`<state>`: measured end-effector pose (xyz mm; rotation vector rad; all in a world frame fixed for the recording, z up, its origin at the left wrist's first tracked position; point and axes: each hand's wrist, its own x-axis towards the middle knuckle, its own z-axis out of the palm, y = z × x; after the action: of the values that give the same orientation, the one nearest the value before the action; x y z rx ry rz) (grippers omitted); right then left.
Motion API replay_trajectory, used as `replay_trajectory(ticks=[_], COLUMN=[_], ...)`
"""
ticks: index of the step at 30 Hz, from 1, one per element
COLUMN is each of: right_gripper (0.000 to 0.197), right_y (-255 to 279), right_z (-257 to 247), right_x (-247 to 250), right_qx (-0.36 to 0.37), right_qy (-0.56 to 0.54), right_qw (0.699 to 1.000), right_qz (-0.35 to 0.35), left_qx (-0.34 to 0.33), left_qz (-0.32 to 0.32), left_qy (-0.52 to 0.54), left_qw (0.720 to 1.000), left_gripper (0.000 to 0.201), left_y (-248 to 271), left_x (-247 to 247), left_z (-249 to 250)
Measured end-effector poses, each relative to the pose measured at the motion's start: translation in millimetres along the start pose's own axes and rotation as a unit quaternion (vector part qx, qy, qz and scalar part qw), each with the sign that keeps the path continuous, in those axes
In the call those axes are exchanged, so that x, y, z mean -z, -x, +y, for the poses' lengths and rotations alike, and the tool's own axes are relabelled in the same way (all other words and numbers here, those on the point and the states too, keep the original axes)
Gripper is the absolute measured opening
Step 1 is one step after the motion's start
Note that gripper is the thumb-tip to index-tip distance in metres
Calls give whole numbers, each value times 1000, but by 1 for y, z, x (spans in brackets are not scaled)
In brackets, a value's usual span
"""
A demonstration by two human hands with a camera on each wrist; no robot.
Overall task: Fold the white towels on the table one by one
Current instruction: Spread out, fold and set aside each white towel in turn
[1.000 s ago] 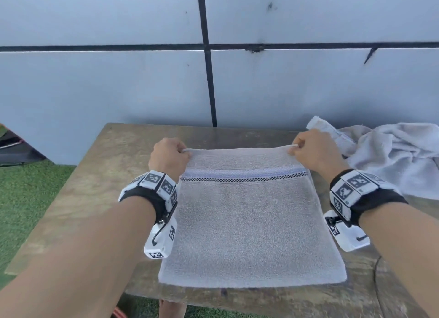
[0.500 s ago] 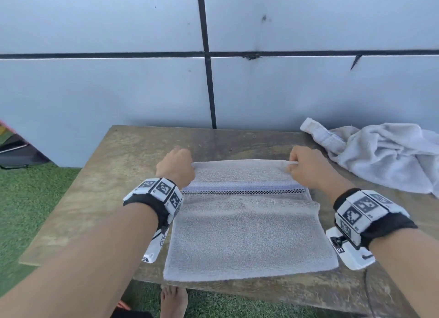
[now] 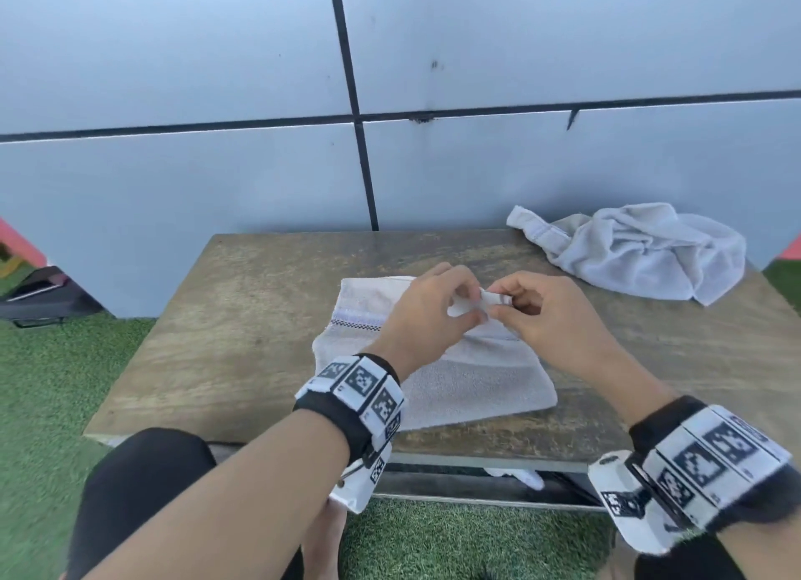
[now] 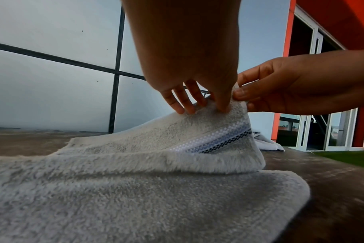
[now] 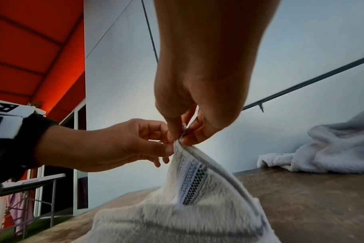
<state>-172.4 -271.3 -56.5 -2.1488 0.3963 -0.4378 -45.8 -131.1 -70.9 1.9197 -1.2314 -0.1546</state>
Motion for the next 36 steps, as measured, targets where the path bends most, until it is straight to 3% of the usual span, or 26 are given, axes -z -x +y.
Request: replay_trajectory(ticks=[4,9,15,21,29,36], right_gripper=[20,27,12,2,6,9], right_y=[11,20,22,21,19,23], right_z=[-6,-9,-17,-14,-6,-4], right_x=[4,8,13,11,9,8], right_qx=[7,-4,-64,-107,-101,-113], right_qy=[-12,-38,-145,-178,-156,-164], right_qw=[1000,999,985,976,979,975], right_qz=[7,15,71,69,85,102], left_qx=[-3,38,37,42,30,56], left_qz=[43,73,99,104,108,109], left_qy=[30,56,97,85,50,85], left_qw=[999,995,990,990,992,989], left_gripper=[21,15,7,5,3,4], left_y=[5,6,10,14,14,9], left_x=[-7,-5,-6,-6,-5,-13], left_z=[18,28,38,36,34,37])
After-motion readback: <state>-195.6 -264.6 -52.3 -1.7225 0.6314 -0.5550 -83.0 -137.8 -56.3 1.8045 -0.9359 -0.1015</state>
